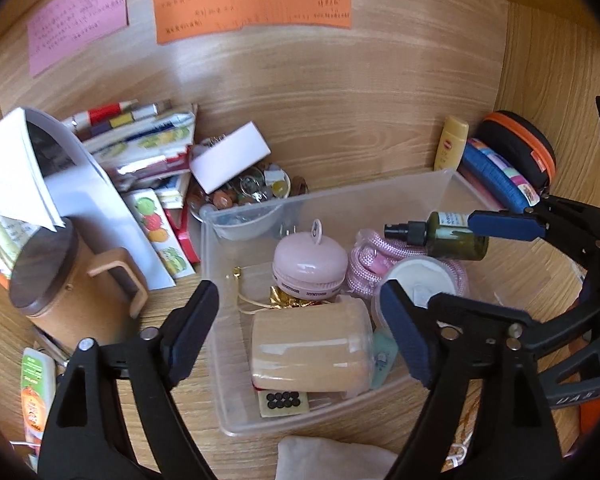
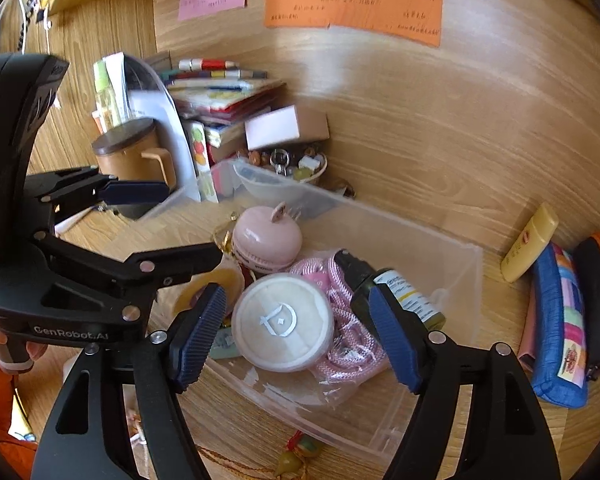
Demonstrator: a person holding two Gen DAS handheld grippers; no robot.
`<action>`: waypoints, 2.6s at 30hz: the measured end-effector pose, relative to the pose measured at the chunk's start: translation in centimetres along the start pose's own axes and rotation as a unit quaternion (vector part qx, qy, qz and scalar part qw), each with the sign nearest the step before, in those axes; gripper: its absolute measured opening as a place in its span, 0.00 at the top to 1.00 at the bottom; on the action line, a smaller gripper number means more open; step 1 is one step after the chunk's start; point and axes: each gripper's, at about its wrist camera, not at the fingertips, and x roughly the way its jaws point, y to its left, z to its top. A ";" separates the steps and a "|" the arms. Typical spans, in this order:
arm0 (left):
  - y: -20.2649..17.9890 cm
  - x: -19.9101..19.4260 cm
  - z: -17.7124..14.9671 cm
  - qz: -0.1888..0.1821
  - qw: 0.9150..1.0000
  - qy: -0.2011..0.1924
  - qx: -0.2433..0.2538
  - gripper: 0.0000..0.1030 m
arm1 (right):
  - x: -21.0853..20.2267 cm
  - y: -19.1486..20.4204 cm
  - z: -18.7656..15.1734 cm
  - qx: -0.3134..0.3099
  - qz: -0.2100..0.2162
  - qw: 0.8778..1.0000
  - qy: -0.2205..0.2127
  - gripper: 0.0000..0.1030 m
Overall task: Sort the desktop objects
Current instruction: 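Carry jar and tin into the clear box and open both grippers, then withdraw both grippers toward the white cloth bag and gourd charm, then grasp the white cloth bag with the left gripper while the right grasps the gourd charm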
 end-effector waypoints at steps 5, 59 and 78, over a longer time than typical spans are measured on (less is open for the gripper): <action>0.5 -1.8 0.2 0.006 1.000 -0.015 -0.004 0.11 | -2.3 -0.3 0.4 0.007 -0.017 0.999 -0.030 0.18; -3.2 -2.6 -12.3 -0.029 0.995 0.093 -0.027 0.05 | -2.6 -1.7 -10.7 0.118 -0.005 0.989 0.085 0.17; -3.0 -0.9 -11.6 -0.031 0.995 0.095 -0.006 0.03 | 0.8 -0.1 -9.8 0.085 0.008 0.991 0.102 0.50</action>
